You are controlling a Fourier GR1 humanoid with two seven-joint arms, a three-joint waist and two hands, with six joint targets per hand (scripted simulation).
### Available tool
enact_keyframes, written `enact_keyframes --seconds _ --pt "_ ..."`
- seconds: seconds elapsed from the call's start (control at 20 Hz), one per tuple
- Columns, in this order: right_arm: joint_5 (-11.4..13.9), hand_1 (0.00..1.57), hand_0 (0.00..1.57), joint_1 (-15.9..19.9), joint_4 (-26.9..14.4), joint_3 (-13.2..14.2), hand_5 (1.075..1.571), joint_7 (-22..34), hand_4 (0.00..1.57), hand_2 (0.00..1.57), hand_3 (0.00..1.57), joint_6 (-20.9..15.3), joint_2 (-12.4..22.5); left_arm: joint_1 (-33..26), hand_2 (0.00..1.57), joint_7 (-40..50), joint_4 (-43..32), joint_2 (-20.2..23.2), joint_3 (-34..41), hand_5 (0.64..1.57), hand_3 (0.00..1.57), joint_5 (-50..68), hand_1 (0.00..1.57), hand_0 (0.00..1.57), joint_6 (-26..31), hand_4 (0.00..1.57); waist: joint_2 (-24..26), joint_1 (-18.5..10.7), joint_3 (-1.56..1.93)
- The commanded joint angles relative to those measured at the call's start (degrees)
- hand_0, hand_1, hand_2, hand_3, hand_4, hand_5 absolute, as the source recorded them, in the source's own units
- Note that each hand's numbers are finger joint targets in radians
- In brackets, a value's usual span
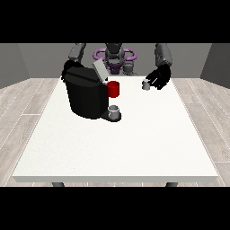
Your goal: Insert the coffee pod into the coffee machine and close the lid
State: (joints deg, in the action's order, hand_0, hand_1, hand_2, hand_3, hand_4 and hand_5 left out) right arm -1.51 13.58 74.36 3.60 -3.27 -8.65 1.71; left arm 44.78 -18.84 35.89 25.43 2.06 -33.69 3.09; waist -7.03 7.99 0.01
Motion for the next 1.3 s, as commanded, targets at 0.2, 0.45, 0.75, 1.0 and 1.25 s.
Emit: enact_keyframes --seconds 0.2,0.45,0.75,1.0,1.25 --pt "0.52 0.00 0.00 2.44 -2.95 -1.01 1.571 -1.76 0.41 0.00 0.00 -0.37 -1.26 5.33 1.33 4.22 3.32 -2.21 -0.51 1.571 1.29 -1.38 1.25 1.25 1.94 0.56 0.19 0.21 0.00" --pt "-1.03 0.00 0.00 -1.36 -1.85 -1.31 1.571 -1.53 0.49 0.00 0.00 2.31 -0.85 6.84 1.33 8.99 3.13 -3.27 0.64 1.571 1.28 -0.14 1.25 1.25 5.56 0.54 3.62 2.00 0.01" --pt "-0.72 0.00 0.00 2.82 0.10 -3.87 1.571 -0.99 0.50 0.00 0.00 0.97 -1.64 16.70 1.31 14.06 2.35 -0.86 3.98 1.571 1.24 0.26 1.27 1.27 5.06 0.51 -0.43 6.12 0.01" --pt "0.81 0.00 0.00 5.33 2.92 -4.41 1.571 1.44 0.51 0.00 0.00 0.55 -1.44 19.00 1.33 10.45 1.81 2.44 4.84 1.571 1.27 -0.04 1.28 1.28 5.89 0.48 -3.61 7.08 -0.01" --pt "2.07 0.00 0.00 5.24 5.83 -4.69 1.571 2.91 0.51 0.00 0.00 -0.61 -0.82 20.65 1.33 10.75 0.00 3.07 6.37 1.571 1.26 0.07 1.28 1.28 4.66 0.52 -6.11 9.86 -0.02"
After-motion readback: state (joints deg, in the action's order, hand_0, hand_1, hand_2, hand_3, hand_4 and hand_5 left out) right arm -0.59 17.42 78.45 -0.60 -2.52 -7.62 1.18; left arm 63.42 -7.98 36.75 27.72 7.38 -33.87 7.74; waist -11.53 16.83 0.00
